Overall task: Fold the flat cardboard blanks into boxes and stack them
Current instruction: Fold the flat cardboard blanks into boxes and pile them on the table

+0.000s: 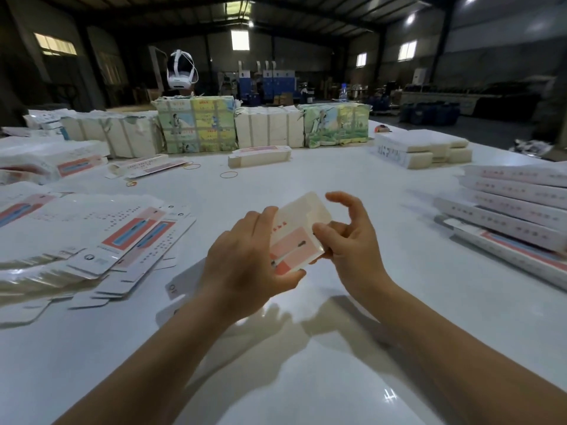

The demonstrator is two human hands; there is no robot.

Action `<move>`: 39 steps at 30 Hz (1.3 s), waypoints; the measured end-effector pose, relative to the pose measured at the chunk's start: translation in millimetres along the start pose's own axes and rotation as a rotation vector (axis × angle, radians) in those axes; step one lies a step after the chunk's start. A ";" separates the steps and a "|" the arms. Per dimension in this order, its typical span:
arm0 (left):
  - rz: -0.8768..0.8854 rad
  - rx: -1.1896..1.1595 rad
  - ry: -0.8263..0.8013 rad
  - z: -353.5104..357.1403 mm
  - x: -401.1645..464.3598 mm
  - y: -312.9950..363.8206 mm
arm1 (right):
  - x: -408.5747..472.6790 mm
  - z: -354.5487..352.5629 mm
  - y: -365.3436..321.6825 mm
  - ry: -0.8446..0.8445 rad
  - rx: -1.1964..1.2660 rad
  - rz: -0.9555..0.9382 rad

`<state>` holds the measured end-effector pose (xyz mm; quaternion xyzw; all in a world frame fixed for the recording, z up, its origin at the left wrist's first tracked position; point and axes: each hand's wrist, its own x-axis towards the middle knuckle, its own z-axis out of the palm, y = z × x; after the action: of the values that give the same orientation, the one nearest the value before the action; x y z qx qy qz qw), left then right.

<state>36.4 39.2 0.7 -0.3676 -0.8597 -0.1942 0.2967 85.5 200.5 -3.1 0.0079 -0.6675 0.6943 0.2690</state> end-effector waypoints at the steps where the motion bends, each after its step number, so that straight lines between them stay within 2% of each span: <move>1: 0.003 0.021 0.012 -1.7 -0.1 1.0 | -1.4 1.8 -0.5 0.014 -0.055 -0.057; 3: 0.000 0.058 0.025 -5.3 0.5 1.2 | -3.4 7.2 -3.4 0.021 -0.047 -0.054; 5: 0.003 0.099 0.017 -7.9 1.1 0.0 | -4.7 10.1 -5.0 -0.006 0.030 0.043; 9: -0.029 0.171 0.002 -12.0 1.1 -1.5 | -5.4 9.9 -6.5 -0.225 0.160 0.225; 11: -0.064 0.174 -0.008 -14.6 2.3 -2.0 | -5.2 8.8 -6.9 -0.263 0.191 0.205; 14: -0.070 0.204 -0.028 -15.2 2.8 -2.8 | -6.9 11.3 -6.7 -0.182 0.061 0.101; 17: -0.019 0.332 -0.002 -12.7 4.3 0.7 | -7.9 15.2 -5.8 -0.069 0.015 0.135; 20: 0.035 0.452 0.052 -9.4 6.2 6.6 | -5.8 18.5 -5.9 0.006 0.149 0.322; 22: 0.090 0.526 0.082 -6.1 5.4 10.2 | -4.1 18.5 -6.5 -0.013 0.295 0.500; 24: 0.114 0.569 0.103 -3.8 4.2 12.4 | -5.8 16.5 -6.2 -0.053 0.369 0.567; 25: 0.089 0.557 0.097 -3.3 4.2 12.4 | -7.2 15.9 -4.8 -0.062 0.306 0.506; 26: 0.048 0.523 0.074 -3.5 4.7 11.7 | -9.0 16.3 -3.1 -0.068 0.141 0.373; 29: -0.081 0.397 -0.020 -4.5 3.7 10.8 | -13.8 19.9 4.9 -0.027 -0.524 -0.104; 31: -0.101 0.362 -0.048 -0.9 1.8 9.3 | -13.3 21.0 12.1 -0.015 -0.719 -0.245; 35: -0.092 0.355 -0.088 3.6 1.6 5.4 | -12.3 18.8 15.4 0.042 -0.602 -0.223; 39: -0.195 0.236 -0.171 7.4 0.4 6.4 | -14.6 20.7 15.7 0.020 -0.527 -0.198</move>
<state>38.2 47.6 -3.8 -0.2604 -0.9302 -0.0878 0.2433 84.8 176.5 -20.7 -0.0039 -0.8183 0.4672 0.3349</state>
